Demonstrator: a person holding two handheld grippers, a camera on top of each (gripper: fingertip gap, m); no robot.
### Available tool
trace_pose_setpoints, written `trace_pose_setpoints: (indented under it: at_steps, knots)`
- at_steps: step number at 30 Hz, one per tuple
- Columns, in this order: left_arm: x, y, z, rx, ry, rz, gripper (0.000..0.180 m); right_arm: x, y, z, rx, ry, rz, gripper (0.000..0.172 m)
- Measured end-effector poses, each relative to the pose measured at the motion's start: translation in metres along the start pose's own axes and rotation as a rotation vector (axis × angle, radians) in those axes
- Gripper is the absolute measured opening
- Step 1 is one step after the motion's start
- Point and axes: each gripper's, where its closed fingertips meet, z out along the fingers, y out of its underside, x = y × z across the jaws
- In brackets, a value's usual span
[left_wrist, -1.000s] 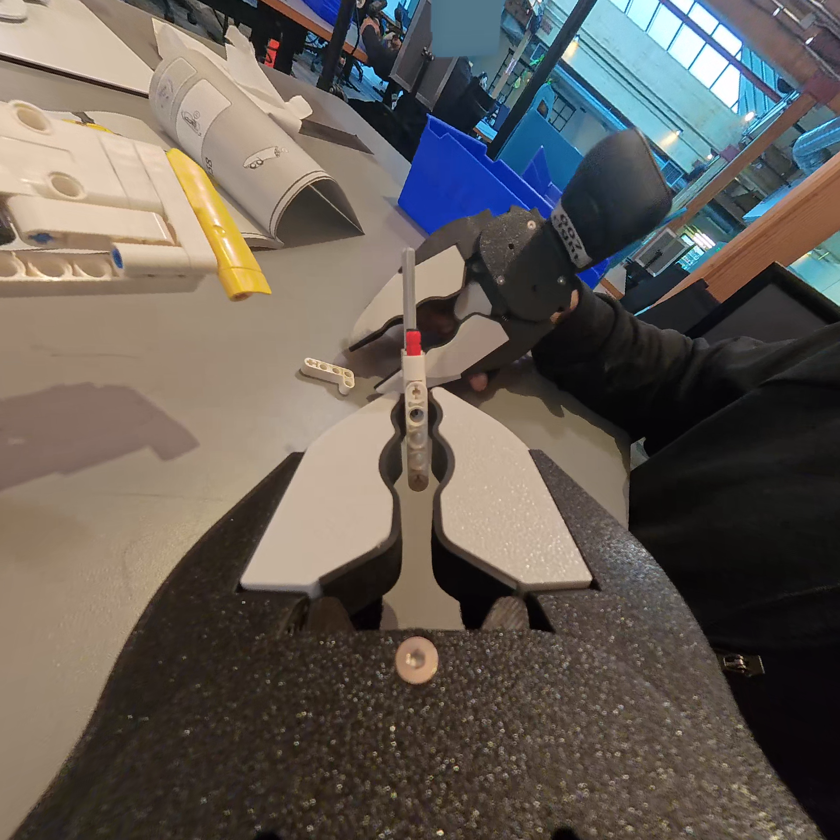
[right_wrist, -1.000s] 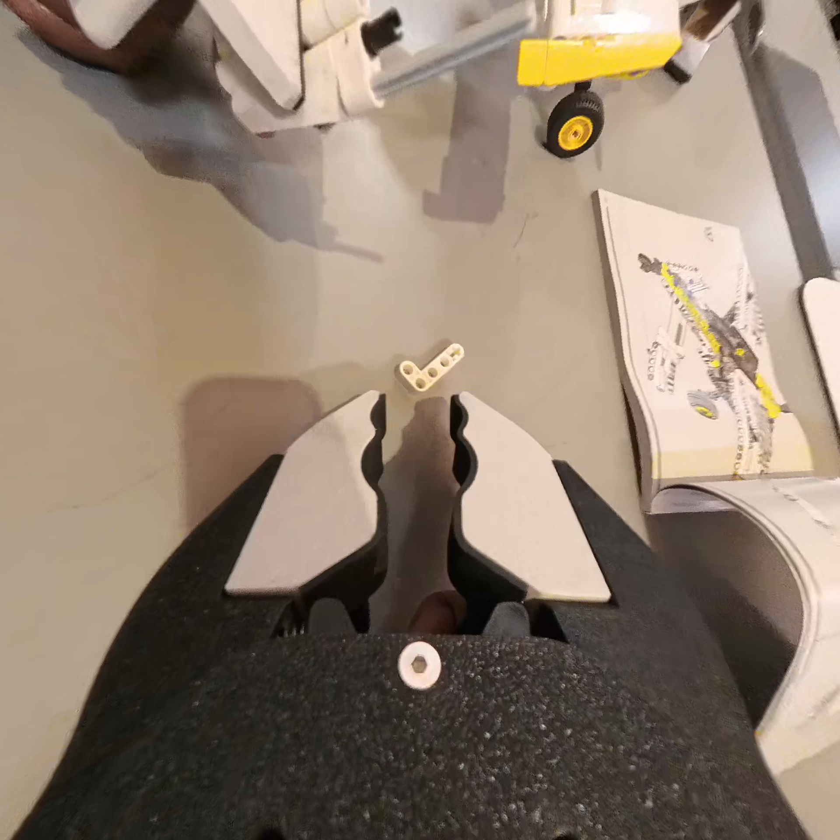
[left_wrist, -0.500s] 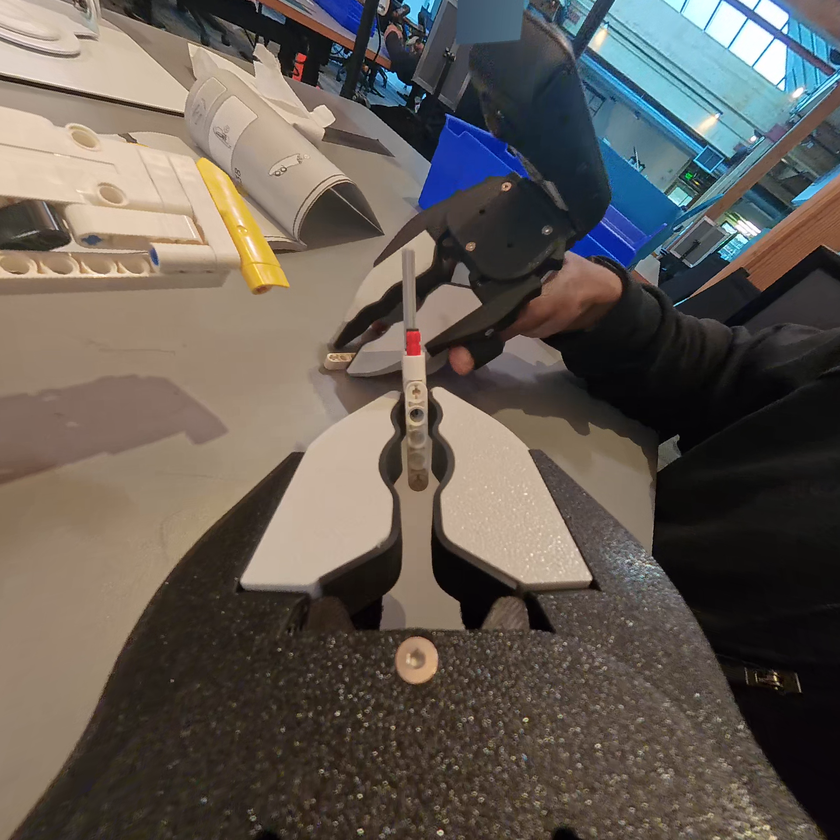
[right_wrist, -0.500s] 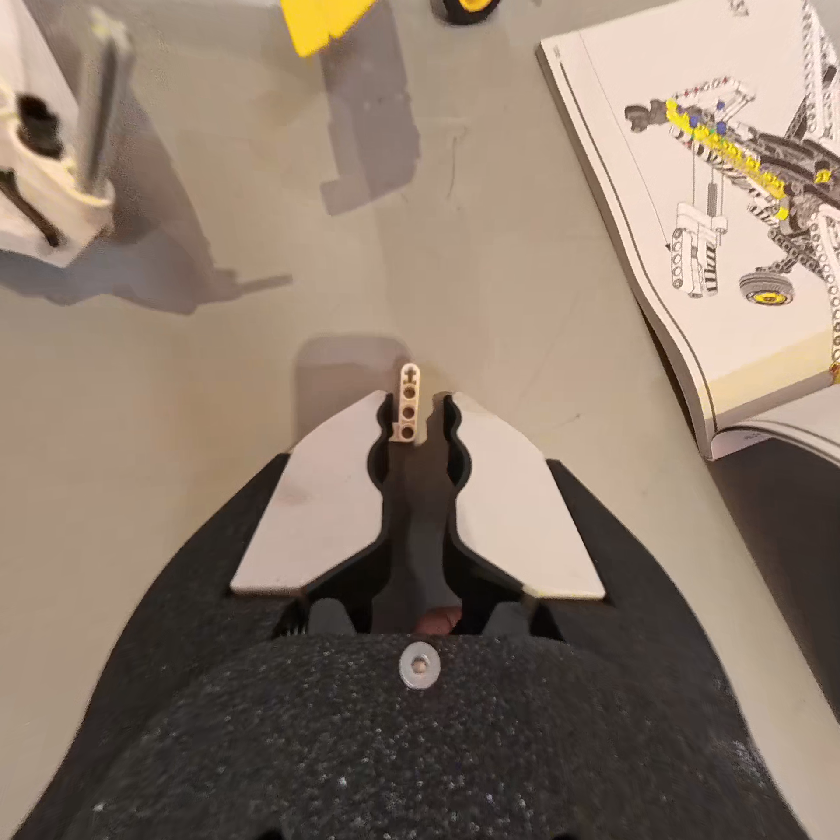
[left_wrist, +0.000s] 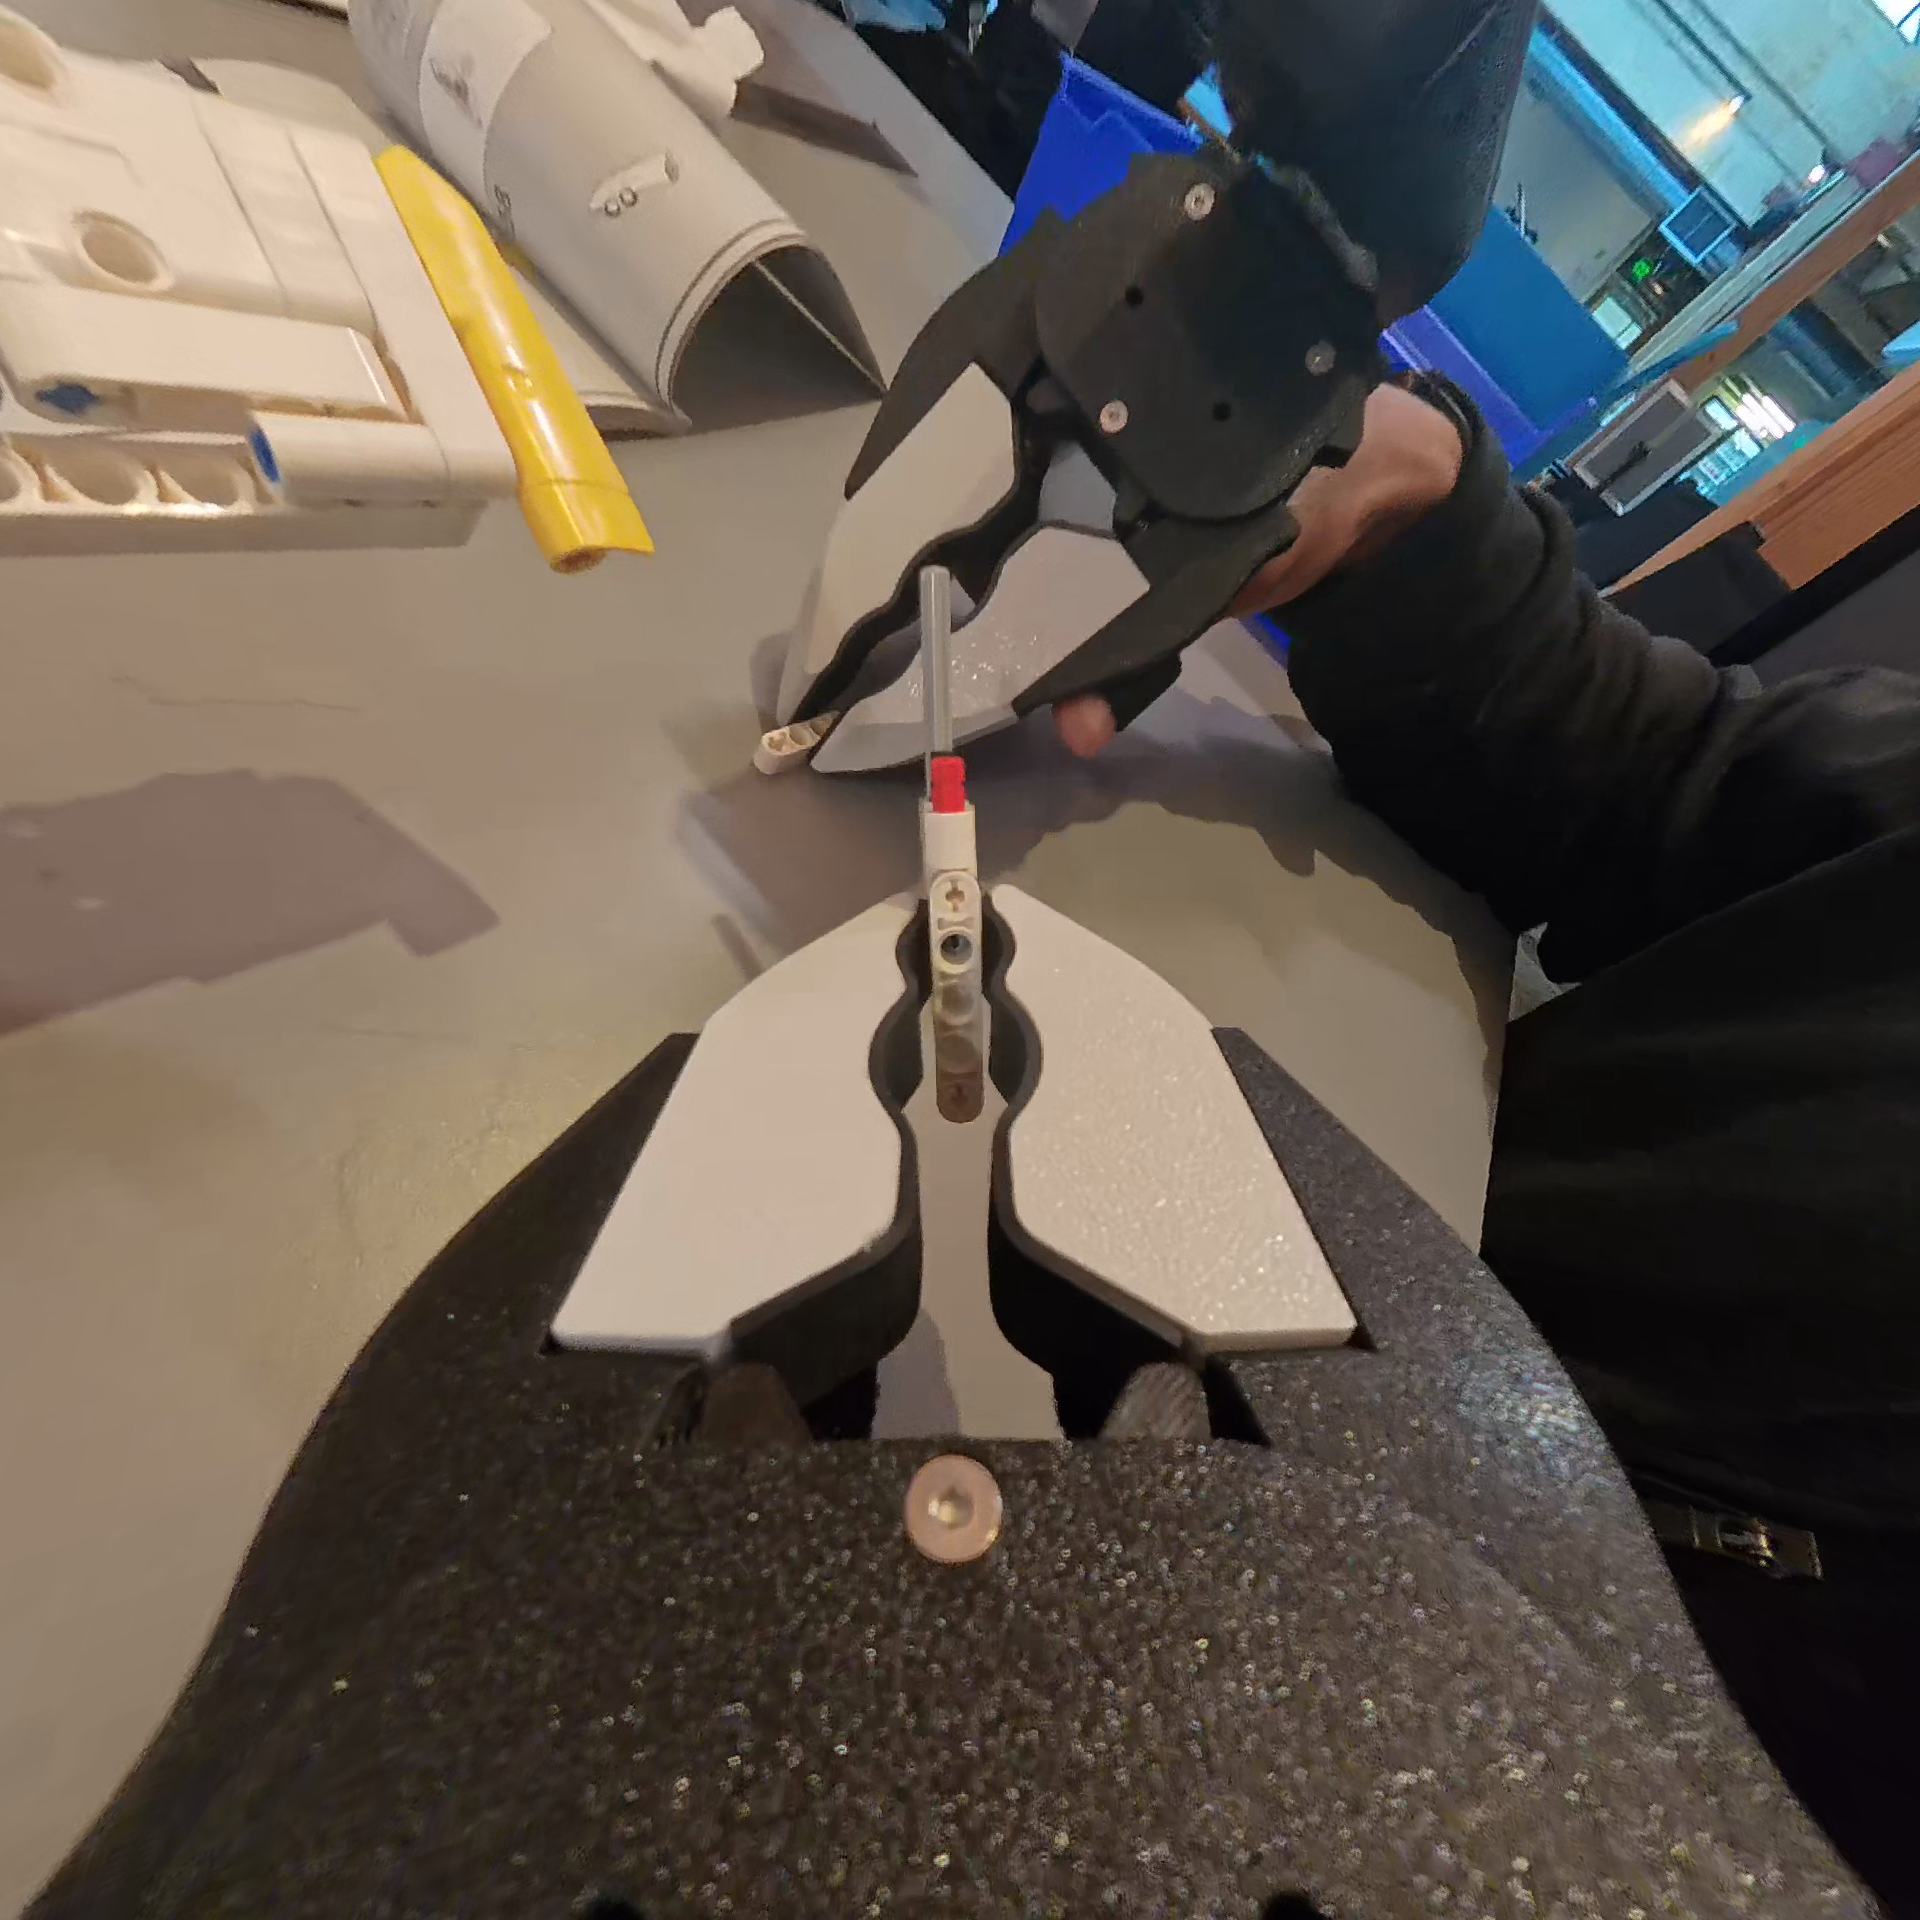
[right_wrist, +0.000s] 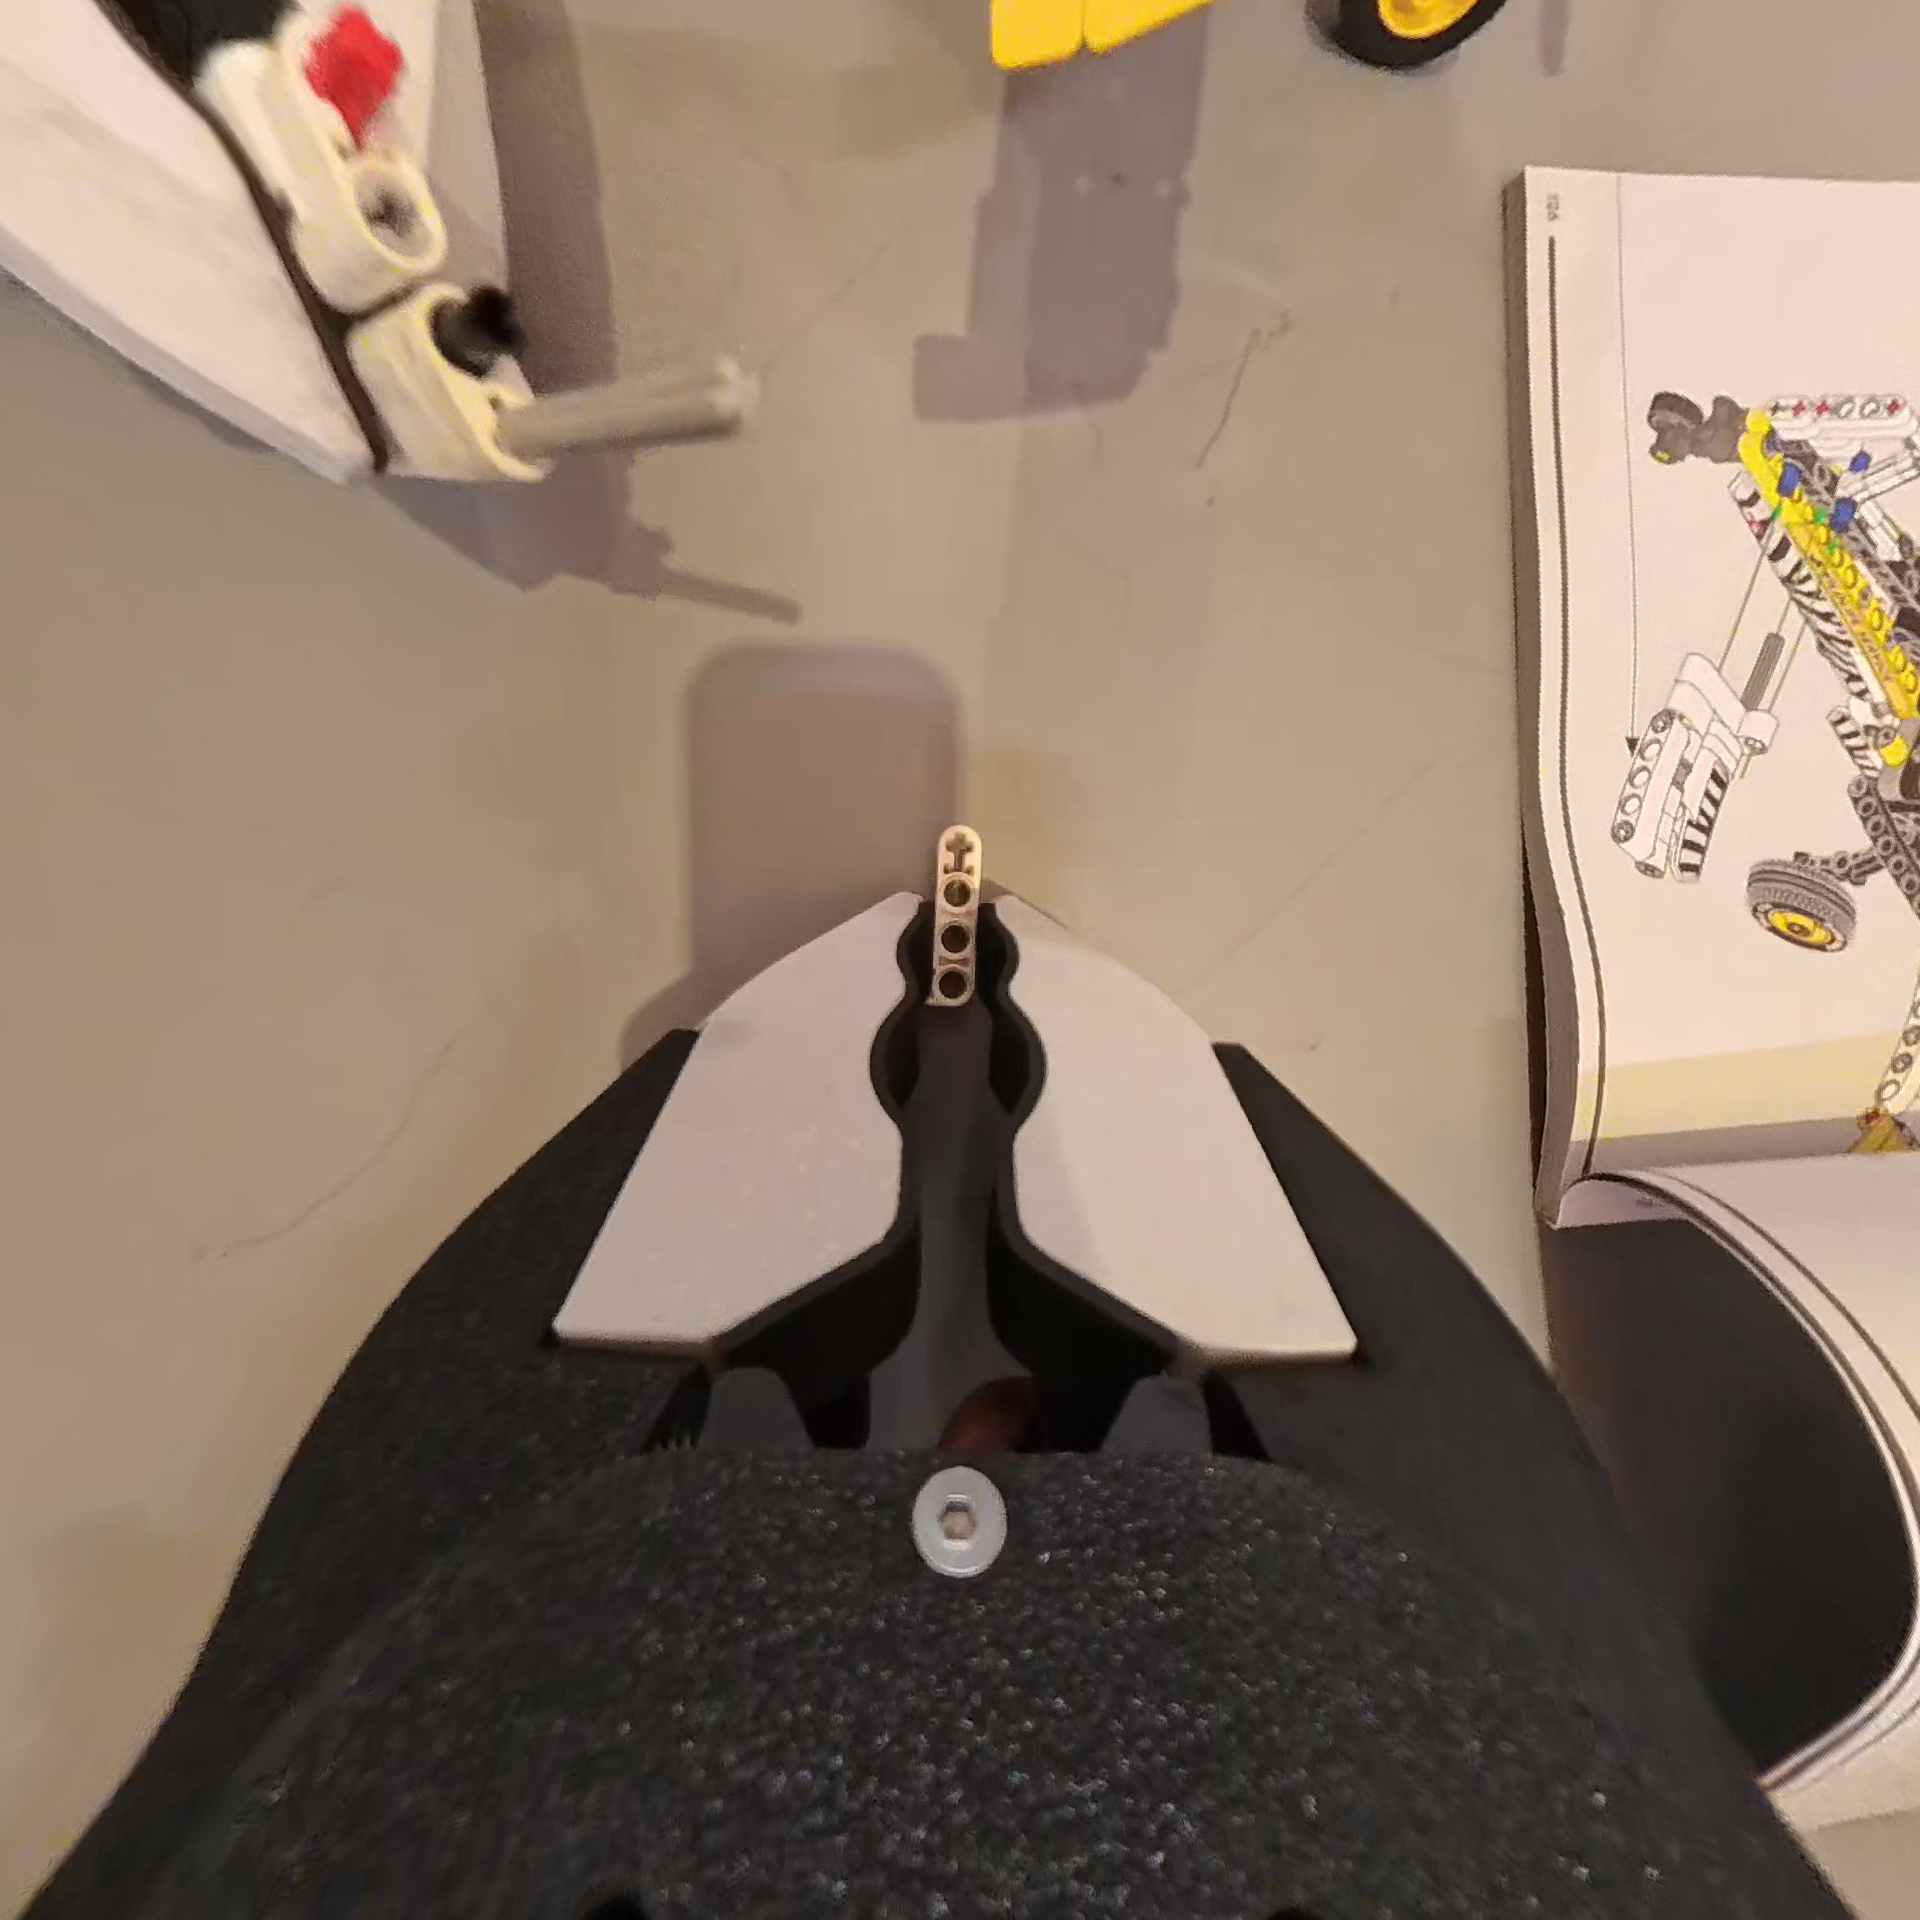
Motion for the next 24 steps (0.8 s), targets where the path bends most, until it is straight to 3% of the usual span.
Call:
trace_pose_setpoints:
  at_steps: [4,9,12,24]
  knots:
    - [0.001,0.004,0.003,-0.045,0.026,-0.003,0.008,0.002,-0.003,-0.001,0.072,-0.042,-0.004,0.007]
    - [0.004,0.006,0.006,-0.074,0.059,-0.004,0.008,-0.008,-0.039,-0.033,0.442,-0.295,0.048,0.007]
    - [0.006,0.006,0.006,-0.077,0.068,0.011,0.008,-0.011,-0.053,-0.052,0.588,-0.39,0.081,0.007]
    - [0.014,0.007,0.004,-0.065,0.1,0.066,0.008,-0.032,-0.066,-0.068,0.711,-0.514,0.039,0.007]
